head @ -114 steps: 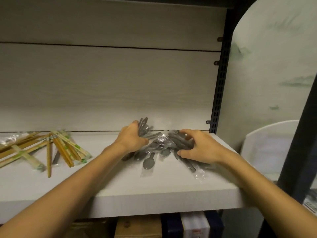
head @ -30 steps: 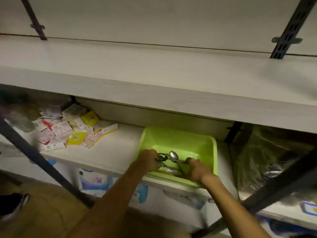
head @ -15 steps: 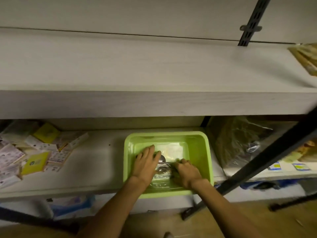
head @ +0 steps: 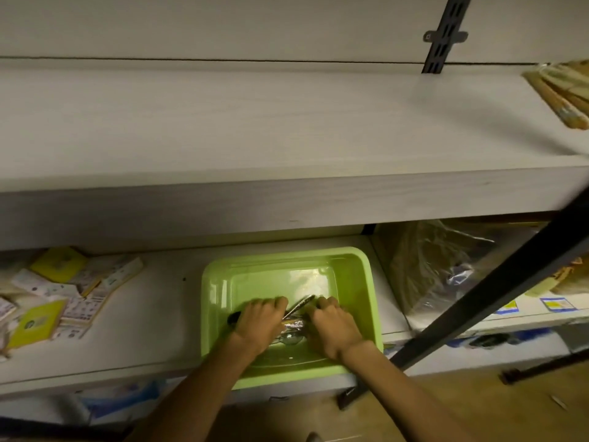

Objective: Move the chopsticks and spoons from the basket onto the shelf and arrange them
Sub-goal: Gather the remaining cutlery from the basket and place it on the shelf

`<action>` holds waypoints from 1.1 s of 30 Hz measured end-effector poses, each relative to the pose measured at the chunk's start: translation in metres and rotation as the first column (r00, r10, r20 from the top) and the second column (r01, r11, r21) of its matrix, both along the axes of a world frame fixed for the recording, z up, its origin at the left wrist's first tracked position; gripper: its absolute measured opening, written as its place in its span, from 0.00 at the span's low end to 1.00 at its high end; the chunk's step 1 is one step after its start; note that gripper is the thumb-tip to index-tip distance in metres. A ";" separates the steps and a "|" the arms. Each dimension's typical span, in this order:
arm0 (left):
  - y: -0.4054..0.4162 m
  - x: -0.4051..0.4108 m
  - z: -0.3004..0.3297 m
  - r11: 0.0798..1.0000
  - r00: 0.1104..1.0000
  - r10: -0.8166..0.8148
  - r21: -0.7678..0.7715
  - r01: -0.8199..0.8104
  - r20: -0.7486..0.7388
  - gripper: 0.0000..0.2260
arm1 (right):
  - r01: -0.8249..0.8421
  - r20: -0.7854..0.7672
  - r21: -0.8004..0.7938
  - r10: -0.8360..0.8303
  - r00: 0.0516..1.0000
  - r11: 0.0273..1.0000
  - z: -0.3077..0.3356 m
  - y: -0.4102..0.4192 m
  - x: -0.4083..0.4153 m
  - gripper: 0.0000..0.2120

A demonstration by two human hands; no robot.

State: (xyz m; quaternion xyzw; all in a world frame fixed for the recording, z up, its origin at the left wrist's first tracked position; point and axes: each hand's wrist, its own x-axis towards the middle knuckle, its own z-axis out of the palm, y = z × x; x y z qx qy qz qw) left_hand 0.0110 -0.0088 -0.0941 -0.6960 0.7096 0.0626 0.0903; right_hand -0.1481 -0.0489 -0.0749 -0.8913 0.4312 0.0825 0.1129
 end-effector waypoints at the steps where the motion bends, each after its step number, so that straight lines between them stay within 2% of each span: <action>1: -0.001 0.000 0.000 1.000 1.000 0.005 0.008 -0.005 0.018 0.15 | -0.015 -0.010 -0.044 0.014 1.000 0.999 -0.001 0.000 0.000 0.18; 4: -0.002 0.000 0.000 0.999 0.998 0.043 0.011 -0.043 0.053 0.13 | -0.058 -0.006 -0.032 0.058 0.998 0.998 -0.004 -0.001 -0.003 0.17; 7: -0.004 0.001 0.001 0.995 0.993 0.096 -0.021 -0.095 0.064 0.12 | -0.098 0.040 0.072 0.096 0.995 0.993 -0.008 0.004 -0.003 0.22; 9: -0.005 0.003 0.001 0.989 0.989 0.140 -0.047 -0.138 0.046 0.13 | -0.101 0.104 0.068 0.093 0.990 0.993 -0.011 0.006 -0.002 0.25; 14: -0.006 0.011 0.001 0.965 0.958 0.239 -0.074 -0.252 -0.156 0.12 | -0.101 0.172 -0.055 0.109 0.979 0.993 -0.011 0.003 0.008 0.28; 18: -0.001 0.025 -0.004 0.935 0.854 0.311 -0.028 -0.353 -0.416 0.12 | -0.062 0.184 -0.148 0.090 0.979 0.987 -0.011 -0.003 0.014 0.28; 21: 0.000 0.030 -0.006 0.907 0.734 0.362 0.035 -0.420 -0.575 0.14 | -0.125 0.109 -0.150 0.142 0.984 0.981 -0.012 -0.008 0.019 0.33; 25: 0.000 0.035 -0.006 0.886 0.650 0.385 0.065 -0.459 -0.655 0.14 | -0.214 -0.035 -0.083 0.212 0.977 0.973 -0.016 -0.015 0.024 0.32; 30: -0.004 0.036 -0.002 0.895 0.687 0.336 -0.008 -0.445 -0.645 0.09 | -0.295 -0.225 -0.016 0.284 0.932 0.955 -0.015 -0.026 0.031 0.22; 33: -0.009 0.032 0.001 0.905 0.694 0.320 -0.009 -0.425 -0.645 0.07 | -0.309 -0.243 0.012 0.302 0.922 0.951 -0.015 -0.027 0.035 0.20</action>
